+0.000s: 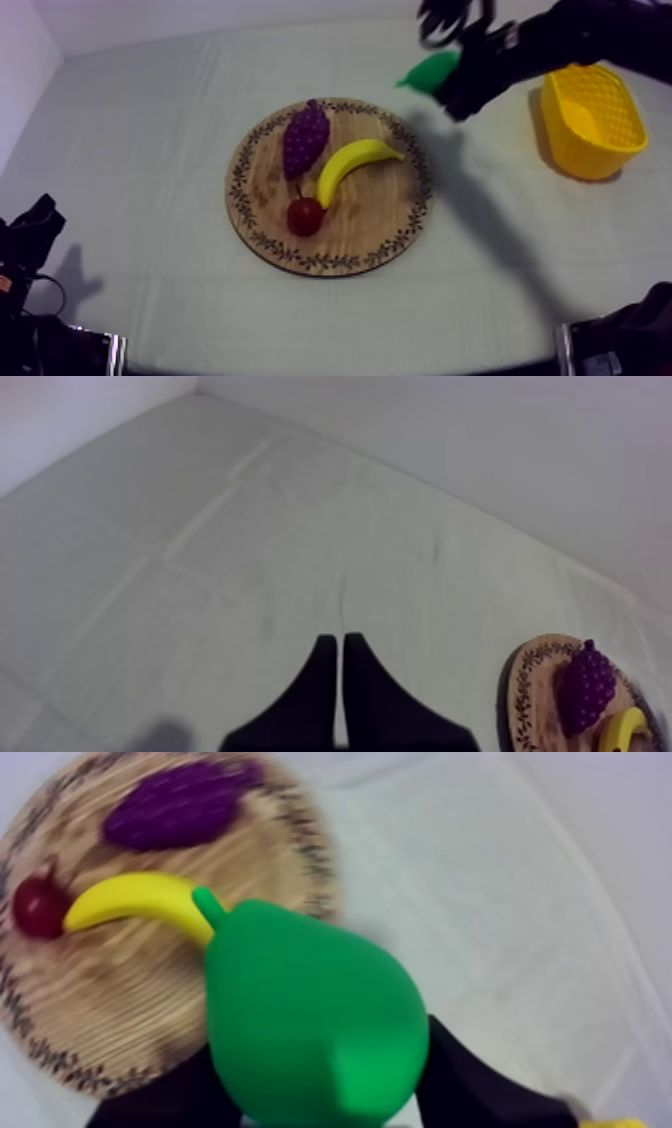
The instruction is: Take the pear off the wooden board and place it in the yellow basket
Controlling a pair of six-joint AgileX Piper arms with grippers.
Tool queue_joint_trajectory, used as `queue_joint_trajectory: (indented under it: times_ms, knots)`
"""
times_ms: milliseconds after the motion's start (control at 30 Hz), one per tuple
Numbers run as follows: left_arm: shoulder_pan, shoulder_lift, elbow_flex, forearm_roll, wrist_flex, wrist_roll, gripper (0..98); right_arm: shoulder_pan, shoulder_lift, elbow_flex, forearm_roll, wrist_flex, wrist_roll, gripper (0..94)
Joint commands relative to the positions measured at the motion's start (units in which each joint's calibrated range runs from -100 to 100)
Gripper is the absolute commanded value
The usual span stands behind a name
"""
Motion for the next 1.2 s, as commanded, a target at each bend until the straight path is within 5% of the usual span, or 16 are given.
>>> queue_joint_trajectory:
  times_ms: [0, 267, 567, 933, 1167]
  knots:
    - [0.0, 0.0, 0.0, 0.00, 0.0, 0.0, 0.1, 6.5, -2.5, -0.3, 1.3, -1.3, -4.0, 29.3]
    - [0.0, 0.0, 0.0, 0.00, 0.0, 0.0, 0.1, 18.8, -7.0, -0.9, 3.4, -3.4, -7.4, 29.8]
    - [0.0, 0.0, 0.0, 0.00, 0.0, 0.0, 0.1, 29.5, -8.1, 0.8, 0.8, -5.7, -5.1, 29.8]
    - [0.0, 0.0, 0.0, 0.00, 0.0, 0.0, 0.1, 31.6, -6.4, 3.7, -4.4, -5.9, -1.7, 25.5]
    - [-0.1, 0.0, 0.0, 0.00, 0.0, 0.0, 0.1, 30.7, -4.1, 4.9, -4.2, -7.2, -2.6, 43.8]
